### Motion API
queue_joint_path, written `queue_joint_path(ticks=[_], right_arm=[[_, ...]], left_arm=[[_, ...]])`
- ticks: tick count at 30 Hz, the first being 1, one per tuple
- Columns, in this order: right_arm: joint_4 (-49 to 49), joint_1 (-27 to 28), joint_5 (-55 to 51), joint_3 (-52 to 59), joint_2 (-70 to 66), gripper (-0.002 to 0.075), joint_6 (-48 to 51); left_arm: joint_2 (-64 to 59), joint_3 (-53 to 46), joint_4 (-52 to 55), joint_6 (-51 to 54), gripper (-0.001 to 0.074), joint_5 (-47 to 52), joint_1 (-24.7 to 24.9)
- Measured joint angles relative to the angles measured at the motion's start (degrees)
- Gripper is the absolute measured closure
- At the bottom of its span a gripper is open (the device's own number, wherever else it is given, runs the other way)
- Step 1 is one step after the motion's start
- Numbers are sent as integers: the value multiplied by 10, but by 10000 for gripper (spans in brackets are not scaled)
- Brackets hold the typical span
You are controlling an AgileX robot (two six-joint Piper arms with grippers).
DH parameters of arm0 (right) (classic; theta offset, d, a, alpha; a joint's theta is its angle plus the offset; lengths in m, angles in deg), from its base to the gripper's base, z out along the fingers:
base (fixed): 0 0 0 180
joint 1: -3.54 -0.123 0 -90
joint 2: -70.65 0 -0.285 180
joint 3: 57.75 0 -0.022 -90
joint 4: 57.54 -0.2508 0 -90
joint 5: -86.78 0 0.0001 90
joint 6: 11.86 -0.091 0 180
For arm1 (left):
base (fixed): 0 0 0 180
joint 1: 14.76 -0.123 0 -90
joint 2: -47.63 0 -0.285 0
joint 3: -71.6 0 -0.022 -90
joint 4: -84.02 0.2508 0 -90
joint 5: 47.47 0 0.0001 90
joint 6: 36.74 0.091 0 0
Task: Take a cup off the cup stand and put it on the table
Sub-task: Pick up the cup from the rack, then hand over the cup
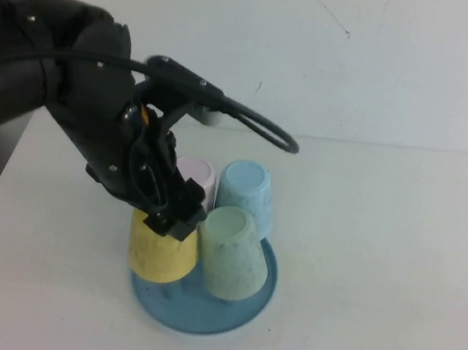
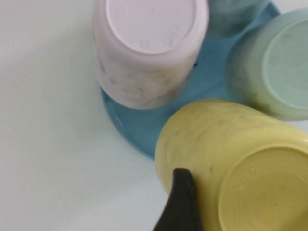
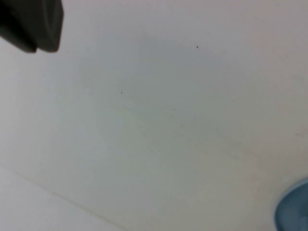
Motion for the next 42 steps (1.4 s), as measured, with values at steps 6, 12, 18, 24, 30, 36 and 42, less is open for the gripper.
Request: queue_joint_path(ticks=[6,12,18,24,30,36,42], right_arm=[[-19,0,50,0,0,729,2],[-113,0,97,-34,0,729,28],[-287,0,78,-93,0,729,64],[-514,0,-51,-109,0,729,223],[-672,0,-143,-110,0,597,328],[-746,0,-126,-112,0,288,342],[-752,0,-64,-112,0,261,335]], left_arm=[[1,102,-12,0,209,106,0],[13,194,-75,-3,209,126,0],[21,239,-278,25,209,130,0],[16,241,-550,127,209,129,1],[-1,242,-656,161,209,123,1],[-23,242,-667,168,209,109,37],[-28,242,-675,172,209,85,67]])
